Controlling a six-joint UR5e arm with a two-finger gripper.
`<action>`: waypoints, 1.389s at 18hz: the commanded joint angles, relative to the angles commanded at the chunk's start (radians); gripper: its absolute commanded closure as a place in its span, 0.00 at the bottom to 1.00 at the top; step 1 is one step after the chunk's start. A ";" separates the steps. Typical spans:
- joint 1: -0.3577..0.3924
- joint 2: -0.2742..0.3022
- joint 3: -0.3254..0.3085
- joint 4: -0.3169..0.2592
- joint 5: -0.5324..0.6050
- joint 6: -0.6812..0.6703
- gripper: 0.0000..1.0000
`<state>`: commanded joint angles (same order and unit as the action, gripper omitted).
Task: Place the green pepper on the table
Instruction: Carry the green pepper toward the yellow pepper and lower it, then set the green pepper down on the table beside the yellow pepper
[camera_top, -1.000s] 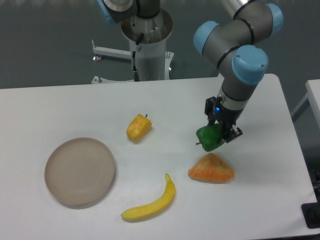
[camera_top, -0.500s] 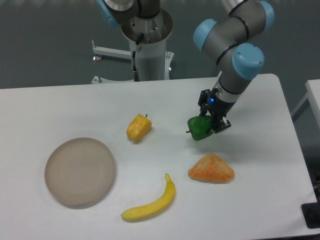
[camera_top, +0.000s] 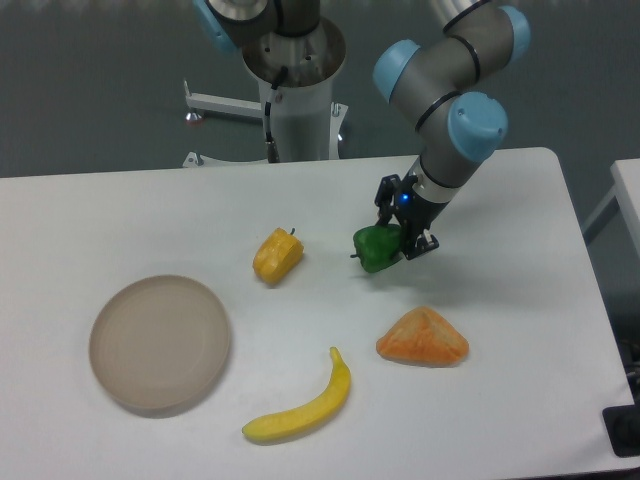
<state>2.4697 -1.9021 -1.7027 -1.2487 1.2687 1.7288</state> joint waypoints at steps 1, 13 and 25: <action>0.000 0.000 -0.002 0.000 -0.003 0.000 0.59; -0.011 -0.014 -0.031 0.002 -0.002 -0.012 0.59; -0.012 -0.017 -0.035 0.005 -0.002 -0.014 0.58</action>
<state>2.4574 -1.9190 -1.7380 -1.2441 1.2671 1.7150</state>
